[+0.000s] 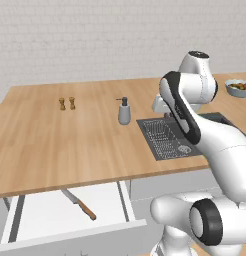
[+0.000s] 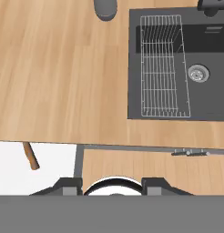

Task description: Pick up the knife from the drawer and place it on the cutting board. Then place the meat from the plate to the cutting board.

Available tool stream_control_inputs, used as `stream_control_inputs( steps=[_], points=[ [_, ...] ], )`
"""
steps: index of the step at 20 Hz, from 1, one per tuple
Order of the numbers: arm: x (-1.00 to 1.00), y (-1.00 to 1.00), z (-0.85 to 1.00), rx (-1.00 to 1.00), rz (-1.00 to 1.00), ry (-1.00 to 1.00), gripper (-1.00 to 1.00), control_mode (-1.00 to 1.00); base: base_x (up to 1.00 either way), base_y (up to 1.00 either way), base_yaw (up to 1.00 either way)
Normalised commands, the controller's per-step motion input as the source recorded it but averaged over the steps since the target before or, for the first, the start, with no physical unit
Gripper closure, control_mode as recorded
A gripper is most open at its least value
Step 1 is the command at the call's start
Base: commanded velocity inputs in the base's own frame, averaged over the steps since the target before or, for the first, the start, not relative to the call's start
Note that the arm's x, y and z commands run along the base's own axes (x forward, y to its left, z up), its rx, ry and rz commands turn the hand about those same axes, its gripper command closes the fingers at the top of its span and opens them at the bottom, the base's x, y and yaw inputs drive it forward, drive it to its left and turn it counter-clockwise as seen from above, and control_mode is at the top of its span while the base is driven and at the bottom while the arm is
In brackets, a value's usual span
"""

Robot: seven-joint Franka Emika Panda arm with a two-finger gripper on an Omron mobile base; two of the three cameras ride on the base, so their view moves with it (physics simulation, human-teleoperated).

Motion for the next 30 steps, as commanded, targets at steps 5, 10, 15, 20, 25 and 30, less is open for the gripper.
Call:
stream_control_inputs(
  steps=[5,10,15,20,25,30],
  points=[
    [-0.27,0.0,0.0,0.0,0.0,-0.02,-1.0,-1.0,0.0,0.0,0.0],
    [-0.64,0.07,0.0,0.0,0.0,-0.02,-1.0,-1.0,0.0,0.0,0.0],
    [-0.73,0.11,-0.07,0.0,0.0,-0.02,-1.0,-1.0,0.0,0.0,0.0],
    [-0.61,0.06,-0.09,0.0,0.0,0.0,-1.0,-1.0,0.0,0.0,0.0],
    [-0.12,0.0,-0.16,0.0,0.0,0.01,-1.0,-1.0,0.0,0.0,0.0],
    [-0.07,0.0,-0.24,0.0,0.0,0.02,-1.0,-1.0,0.0,0.0,0.0]
  ],
)
